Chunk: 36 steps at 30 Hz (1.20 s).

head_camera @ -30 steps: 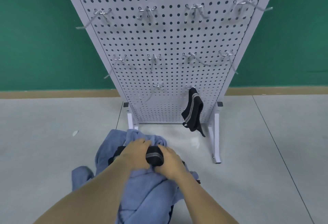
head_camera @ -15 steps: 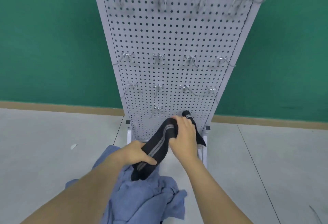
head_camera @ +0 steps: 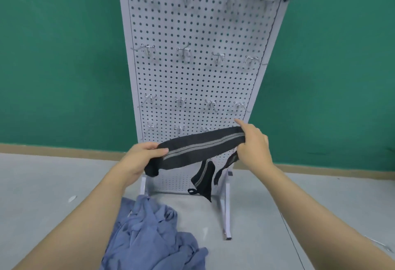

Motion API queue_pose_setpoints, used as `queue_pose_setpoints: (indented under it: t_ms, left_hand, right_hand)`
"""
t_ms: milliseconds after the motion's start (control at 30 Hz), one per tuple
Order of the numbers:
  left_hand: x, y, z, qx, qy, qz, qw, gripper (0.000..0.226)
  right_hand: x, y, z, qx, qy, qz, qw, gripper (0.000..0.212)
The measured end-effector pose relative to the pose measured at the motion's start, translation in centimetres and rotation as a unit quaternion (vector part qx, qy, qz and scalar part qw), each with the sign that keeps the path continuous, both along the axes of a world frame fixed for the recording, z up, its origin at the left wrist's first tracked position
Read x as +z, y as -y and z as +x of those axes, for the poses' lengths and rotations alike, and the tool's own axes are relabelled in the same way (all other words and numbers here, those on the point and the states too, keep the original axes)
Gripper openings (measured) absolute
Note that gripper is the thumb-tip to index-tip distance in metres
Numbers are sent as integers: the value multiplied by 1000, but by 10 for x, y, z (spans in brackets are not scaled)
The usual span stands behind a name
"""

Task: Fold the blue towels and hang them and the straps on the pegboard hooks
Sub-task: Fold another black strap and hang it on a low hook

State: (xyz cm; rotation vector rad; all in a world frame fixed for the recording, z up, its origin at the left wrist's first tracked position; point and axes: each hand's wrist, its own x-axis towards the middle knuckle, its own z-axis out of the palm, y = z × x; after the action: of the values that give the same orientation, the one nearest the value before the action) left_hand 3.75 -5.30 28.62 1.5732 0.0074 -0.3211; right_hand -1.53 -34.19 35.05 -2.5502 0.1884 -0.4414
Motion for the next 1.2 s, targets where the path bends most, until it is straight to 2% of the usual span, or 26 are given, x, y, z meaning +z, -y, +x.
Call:
queue_pose_setpoints:
  t_ms: [133, 167, 233, 367, 433, 500, 600, 767, 900, 1033, 1200]
  left_hand:
    - [33, 17, -7, -34, 15, -34, 999, 30]
    - [42, 24, -11, -47, 20, -46, 998, 27]
    - [61, 37, -21, -72, 31, -73, 994, 20]
    - [97, 63, -35, -99, 70, -127, 984, 19]
    - [114, 75, -40, -111, 91, -143, 979, 15]
    - [128, 85, -45, -132, 111, -149, 974, 14]
    - [141, 97, -52, -170, 121, -151, 966, 23]
    - [141, 108, -56, -212, 130, -98, 964, 34]
    - [138, 109, -56, -242, 146, -57, 958, 34]
    - [142, 107, -56, -245, 179, -26, 952, 27]
    - [149, 118, -69, -241, 229, 61, 941, 24]
  right_hand:
    - [9, 12, -17, -16, 31, 112, 993, 76]
    - [12, 13, -21, -10, 29, 145, 989, 74]
    - [21, 9, -32, 12, -9, 161, 987, 69]
    - [27, 2, -52, 65, -79, 181, 978, 57]
    - [29, -3, -63, 61, -102, 247, 962, 48]
    - [23, -7, -70, 43, -116, 316, 941, 50]
    - [10, -10, -76, 6, -103, 407, 908, 44]
    - [20, -13, -82, -11, -42, 390, 920, 27]
    - [31, -16, -87, 10, 38, 354, 934, 41]
    - [39, -18, -88, 58, 87, 345, 933, 57]
    - [44, -20, -90, 51, 138, 330, 932, 49]
